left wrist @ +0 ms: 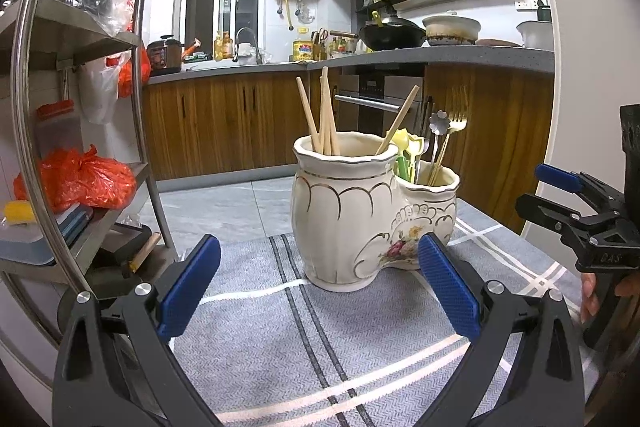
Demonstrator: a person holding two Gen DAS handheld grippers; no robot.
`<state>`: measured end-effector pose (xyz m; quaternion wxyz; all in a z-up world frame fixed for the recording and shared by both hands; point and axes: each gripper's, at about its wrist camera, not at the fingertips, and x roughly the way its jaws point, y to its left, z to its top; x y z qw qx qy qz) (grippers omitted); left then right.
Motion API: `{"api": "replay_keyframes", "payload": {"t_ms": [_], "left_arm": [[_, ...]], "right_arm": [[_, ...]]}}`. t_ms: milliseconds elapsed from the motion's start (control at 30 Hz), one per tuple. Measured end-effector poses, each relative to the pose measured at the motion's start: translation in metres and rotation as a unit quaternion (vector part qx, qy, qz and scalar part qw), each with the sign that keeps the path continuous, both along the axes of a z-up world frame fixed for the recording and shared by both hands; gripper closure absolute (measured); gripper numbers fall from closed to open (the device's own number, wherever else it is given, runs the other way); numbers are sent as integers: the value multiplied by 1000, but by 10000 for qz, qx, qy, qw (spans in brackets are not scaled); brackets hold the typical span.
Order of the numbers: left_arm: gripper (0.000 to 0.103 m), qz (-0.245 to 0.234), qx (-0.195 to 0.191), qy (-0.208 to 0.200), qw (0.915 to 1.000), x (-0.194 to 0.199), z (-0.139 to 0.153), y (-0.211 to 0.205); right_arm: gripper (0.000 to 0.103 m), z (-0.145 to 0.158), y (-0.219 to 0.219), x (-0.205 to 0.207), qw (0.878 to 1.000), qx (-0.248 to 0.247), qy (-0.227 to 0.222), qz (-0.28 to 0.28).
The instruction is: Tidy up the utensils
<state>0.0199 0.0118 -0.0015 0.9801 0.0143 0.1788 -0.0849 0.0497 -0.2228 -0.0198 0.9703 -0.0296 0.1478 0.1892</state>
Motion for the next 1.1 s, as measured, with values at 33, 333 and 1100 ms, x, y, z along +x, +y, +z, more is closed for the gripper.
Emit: {"api": "replay_keyframes", "payload": {"t_ms": [33, 333, 1100], "left_arm": [[6, 1, -6, 1, 10000, 0, 0, 1], [6, -2, -47, 9, 10000, 0, 0, 2], [6, 11, -30, 8, 10000, 2, -1, 4]], "right_arm": [[5, 0, 0, 0, 10000, -1, 1, 0], [5, 0, 0, 0, 10000, 1, -2, -1], [5, 0, 0, 0, 10000, 0, 0, -1]]}}
